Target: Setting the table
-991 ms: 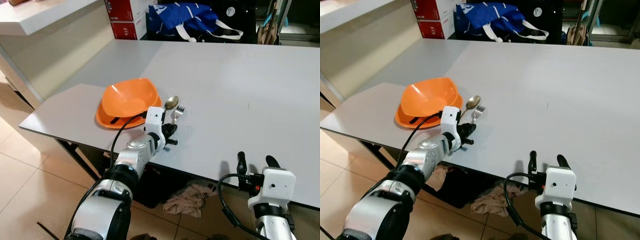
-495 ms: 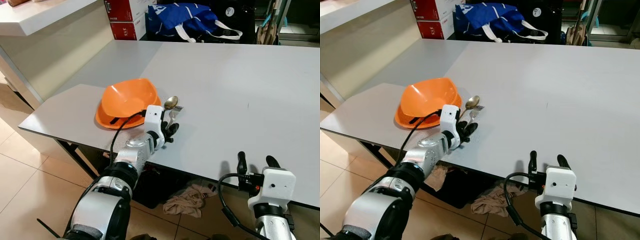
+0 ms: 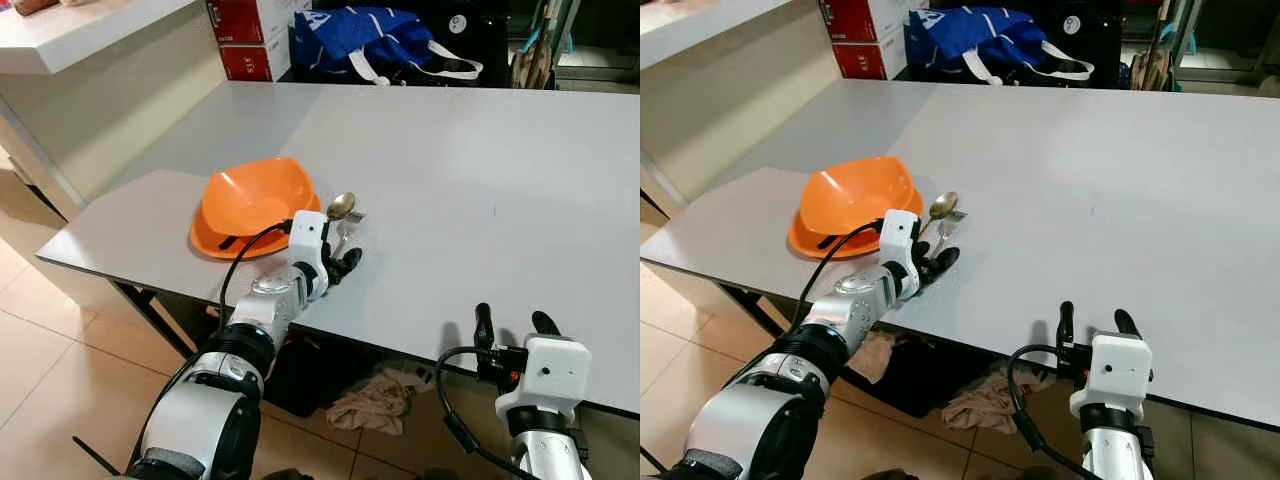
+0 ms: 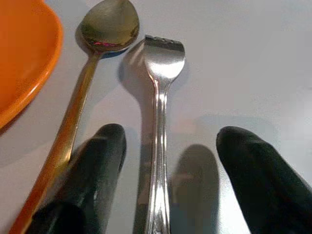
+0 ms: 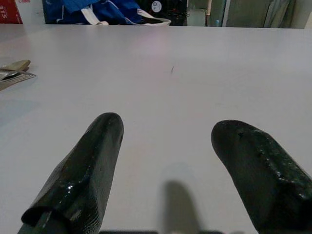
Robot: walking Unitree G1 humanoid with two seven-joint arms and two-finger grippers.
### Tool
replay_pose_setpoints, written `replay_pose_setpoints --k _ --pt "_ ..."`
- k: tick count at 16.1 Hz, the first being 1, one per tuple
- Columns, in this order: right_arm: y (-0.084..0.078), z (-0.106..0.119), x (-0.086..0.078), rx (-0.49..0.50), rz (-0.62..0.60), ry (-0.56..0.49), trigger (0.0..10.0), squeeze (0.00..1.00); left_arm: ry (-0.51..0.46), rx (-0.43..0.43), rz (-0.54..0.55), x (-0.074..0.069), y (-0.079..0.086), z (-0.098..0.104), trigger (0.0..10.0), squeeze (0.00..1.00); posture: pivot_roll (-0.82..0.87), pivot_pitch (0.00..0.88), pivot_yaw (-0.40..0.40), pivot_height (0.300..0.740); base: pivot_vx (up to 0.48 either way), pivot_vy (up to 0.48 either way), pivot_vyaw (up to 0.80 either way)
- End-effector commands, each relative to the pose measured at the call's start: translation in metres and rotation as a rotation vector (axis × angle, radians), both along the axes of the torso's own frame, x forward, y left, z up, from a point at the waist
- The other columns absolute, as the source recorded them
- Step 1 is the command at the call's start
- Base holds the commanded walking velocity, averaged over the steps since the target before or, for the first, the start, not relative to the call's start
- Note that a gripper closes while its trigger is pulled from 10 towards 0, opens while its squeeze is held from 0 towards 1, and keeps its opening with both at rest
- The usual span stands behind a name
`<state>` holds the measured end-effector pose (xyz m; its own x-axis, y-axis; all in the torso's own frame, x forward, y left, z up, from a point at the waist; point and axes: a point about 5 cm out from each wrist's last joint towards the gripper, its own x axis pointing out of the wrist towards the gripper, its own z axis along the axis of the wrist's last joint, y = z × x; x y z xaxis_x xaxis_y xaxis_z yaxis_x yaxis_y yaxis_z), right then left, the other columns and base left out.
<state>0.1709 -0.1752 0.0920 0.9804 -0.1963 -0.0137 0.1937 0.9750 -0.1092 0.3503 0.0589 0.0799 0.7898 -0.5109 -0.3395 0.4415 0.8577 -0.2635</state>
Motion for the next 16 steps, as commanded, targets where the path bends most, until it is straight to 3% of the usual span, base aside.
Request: replay_pose_setpoints --k 1,2,3,4,12,14,16 --pt "0.003 -0.001 0.002 0.007 0.0 0.004 10.0 0.0 0.02 0.042 0.019 -0.002 0.012 -0.008 10.0 1.0 -0.18 0.0 0.17 0.71 0.0 0.0 0.0" --pt "0.003 -0.002 0.003 0.007 0.002 0.003 10.0 0.0 0.001 0.057 0.018 -0.001 0.013 -0.006 10.0 1.0 -0.17 0.0 0.169 0.71 0.0 0.0 0.0" --pt "0.003 -0.002 0.004 0.007 0.003 0.002 10.0 0.0 -0.023 0.068 0.017 0.0 0.014 -0.003 10.0 0.72 -0.17 0.0 0.169 0.71 0.0 0.0 0.0" --pt "0.003 -0.002 0.005 0.007 0.005 0.0 10.0 0.0 -0.05 0.084 0.008 0.001 0.013 0.0 10.0 0.0 -0.17 0.0 0.168 0.71 0.0 0.0 0.0" --pt "0.002 -0.002 0.015 0.001 0.016 -0.015 10.0 0.0 -0.256 0.212 -0.064 0.001 0.011 0.014 10.0 0.0 -0.15 0.0 0.168 0.71 0.0 0.0 0.0" --pt "0.001 -0.001 0.018 -0.002 0.017 -0.022 10.0 0.0 -0.377 0.258 -0.093 -0.004 0.014 0.022 10.0 0.0 -0.15 0.0 0.166 0.71 0.0 0.0 0.0" --pt "0.0 -0.001 0.02 -0.004 0.017 -0.027 10.0 0.0 -0.479 0.23 -0.099 -0.015 0.021 0.032 10.0 0.0 -0.14 0.0 0.164 0.71 0.0 0.0 0.0"
